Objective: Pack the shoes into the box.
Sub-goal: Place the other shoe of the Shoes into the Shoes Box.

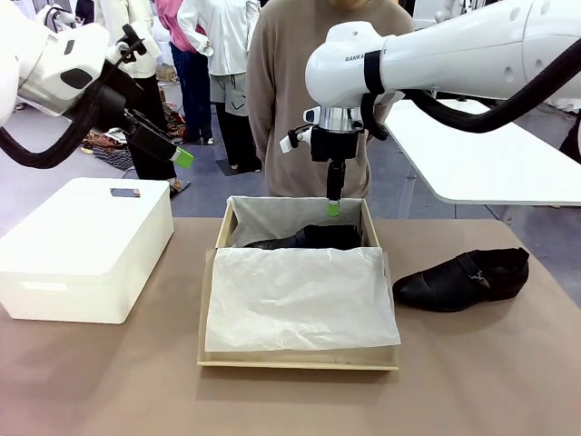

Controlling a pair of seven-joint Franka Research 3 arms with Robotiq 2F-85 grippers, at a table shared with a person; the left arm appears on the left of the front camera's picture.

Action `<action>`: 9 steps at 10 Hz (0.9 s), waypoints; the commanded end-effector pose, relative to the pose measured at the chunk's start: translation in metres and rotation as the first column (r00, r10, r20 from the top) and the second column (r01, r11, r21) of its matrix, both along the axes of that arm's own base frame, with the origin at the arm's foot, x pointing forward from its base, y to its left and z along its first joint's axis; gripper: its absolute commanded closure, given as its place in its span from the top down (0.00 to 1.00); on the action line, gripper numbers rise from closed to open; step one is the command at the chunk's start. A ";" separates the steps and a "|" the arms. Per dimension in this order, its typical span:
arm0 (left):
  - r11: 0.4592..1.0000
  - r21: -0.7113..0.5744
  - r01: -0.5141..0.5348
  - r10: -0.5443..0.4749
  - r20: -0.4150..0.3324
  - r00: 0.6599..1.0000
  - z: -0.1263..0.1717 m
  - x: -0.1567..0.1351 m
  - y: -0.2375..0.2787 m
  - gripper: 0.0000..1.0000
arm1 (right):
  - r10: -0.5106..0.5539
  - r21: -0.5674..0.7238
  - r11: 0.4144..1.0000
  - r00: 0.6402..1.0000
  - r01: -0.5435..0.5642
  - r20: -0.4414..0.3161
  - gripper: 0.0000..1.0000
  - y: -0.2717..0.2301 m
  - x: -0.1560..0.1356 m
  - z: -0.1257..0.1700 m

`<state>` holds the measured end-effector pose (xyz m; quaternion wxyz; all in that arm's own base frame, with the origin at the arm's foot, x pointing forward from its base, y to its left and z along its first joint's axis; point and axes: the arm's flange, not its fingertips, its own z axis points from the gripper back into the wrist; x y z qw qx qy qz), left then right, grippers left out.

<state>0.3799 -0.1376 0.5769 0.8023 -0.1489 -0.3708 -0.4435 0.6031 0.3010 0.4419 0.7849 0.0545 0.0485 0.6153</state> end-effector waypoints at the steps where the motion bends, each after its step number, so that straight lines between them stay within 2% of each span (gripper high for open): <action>1: 1.000 -0.013 0.017 -0.017 -0.001 1.000 0.000 0.001 0.001 1.00 | 0.055 -0.010 0.998 0.998 -0.055 0.029 1.00 -0.009 -0.010 0.027; 4: 1.000 -0.013 0.017 -0.017 -0.001 1.000 0.000 0.001 0.001 1.00 | 0.124 -0.069 0.991 0.989 -0.118 0.081 1.00 -0.045 -0.037 0.060; 7: 1.000 -0.013 0.017 -0.017 -0.001 1.000 0.000 0.001 0.001 1.00 | 0.138 -0.075 0.989 0.971 -0.126 0.195 1.00 -0.106 -0.063 0.066; 9: 1.000 -0.013 0.017 -0.017 -0.001 1.000 0.000 0.001 0.001 1.00 | 0.117 -0.047 0.993 0.968 -0.110 0.223 1.00 -0.144 -0.076 0.062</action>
